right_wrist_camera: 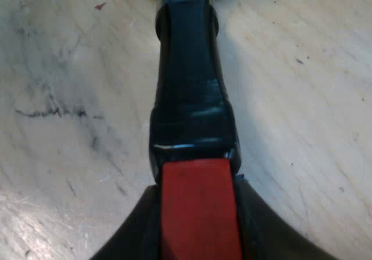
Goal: Grind coffee beans and then tamp
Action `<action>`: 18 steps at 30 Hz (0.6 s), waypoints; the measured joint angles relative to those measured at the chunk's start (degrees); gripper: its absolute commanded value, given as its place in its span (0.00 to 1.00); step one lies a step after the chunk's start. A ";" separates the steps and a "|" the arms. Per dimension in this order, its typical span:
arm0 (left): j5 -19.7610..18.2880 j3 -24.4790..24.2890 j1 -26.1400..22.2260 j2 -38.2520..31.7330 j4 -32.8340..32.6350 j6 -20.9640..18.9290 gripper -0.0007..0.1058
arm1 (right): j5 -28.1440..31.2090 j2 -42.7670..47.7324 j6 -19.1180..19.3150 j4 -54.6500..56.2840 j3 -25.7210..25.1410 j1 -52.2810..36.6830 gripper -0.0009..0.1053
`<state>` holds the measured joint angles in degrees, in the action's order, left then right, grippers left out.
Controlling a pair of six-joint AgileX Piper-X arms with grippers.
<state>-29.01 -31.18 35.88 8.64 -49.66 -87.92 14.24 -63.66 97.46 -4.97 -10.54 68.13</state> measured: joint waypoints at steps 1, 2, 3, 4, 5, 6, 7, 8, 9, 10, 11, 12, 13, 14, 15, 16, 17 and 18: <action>0.00 0.00 0.00 0.00 0.00 0.00 0.61 | 0.00 -0.29 0.00 0.00 -0.17 0.00 0.01; 0.00 0.00 0.00 0.00 0.00 0.00 0.61 | 0.00 -0.58 0.00 -0.21 -0.25 0.00 0.01; 0.00 0.00 0.00 0.00 0.00 0.00 0.61 | 0.00 -0.73 0.00 -0.28 -0.21 0.00 0.01; 0.00 0.00 0.00 0.00 0.00 0.00 0.61 | 0.00 -0.92 0.00 -0.43 -0.21 0.00 0.01; 0.00 0.00 0.00 0.00 0.00 0.00 0.61 | 0.00 -1.10 -0.43 -0.60 -0.21 0.00 0.01; 0.00 0.00 0.00 0.00 0.00 0.00 0.61 | 0.00 -1.19 -0.69 -0.64 -0.21 0.00 0.01; 0.00 0.00 0.00 0.00 0.00 0.00 0.61 | 0.00 -1.29 -1.11 -0.78 -0.33 0.00 0.01; 0.00 0.00 0.00 0.00 0.00 0.00 0.61 | 0.00 -1.48 -1.65 -0.83 -0.39 0.00 0.01; 0.00 0.00 0.00 0.00 0.00 0.00 0.61 | 0.00 -1.58 -2.48 -0.85 -0.48 0.00 0.01; 0.00 0.00 0.00 0.00 0.00 0.00 0.61 | 0.00 -1.57 -2.70 -0.85 -0.45 0.00 0.01; 0.00 0.00 0.00 0.00 0.00 0.00 0.61 | 0.00 -1.57 -2.73 -0.85 -0.45 0.00 0.01; 0.00 0.00 0.00 0.00 0.00 0.00 0.61 | 0.00 -1.57 -2.73 -0.85 -0.45 0.00 0.01; 0.00 0.00 0.00 0.00 0.00 0.00 0.61 | 0.00 -1.57 -2.73 -0.85 -0.45 0.00 0.01; 0.00 0.00 0.00 0.00 0.00 0.00 0.61 | 0.00 -1.57 -2.73 -0.85 -0.45 0.00 0.01; 0.00 0.00 0.00 0.00 0.00 0.00 0.61 | 0.00 -1.57 -2.73 -0.85 -0.45 0.00 0.01; 0.00 0.00 0.00 0.00 0.00 0.00 0.61 | 0.00 -1.57 -2.85 -0.85 -0.50 0.00 0.01; 0.00 0.00 0.00 0.00 0.00 0.00 0.61 | 0.00 -1.57 -2.83 -0.85 -0.50 0.00 0.01; 0.00 0.00 0.00 0.00 0.00 0.00 0.61 | 0.00 -1.57 -2.83 -0.85 -0.50 0.00 0.01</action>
<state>-29.01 -31.18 35.88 8.64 -49.66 -87.92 14.24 -65.23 94.64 -5.82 -11.04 68.13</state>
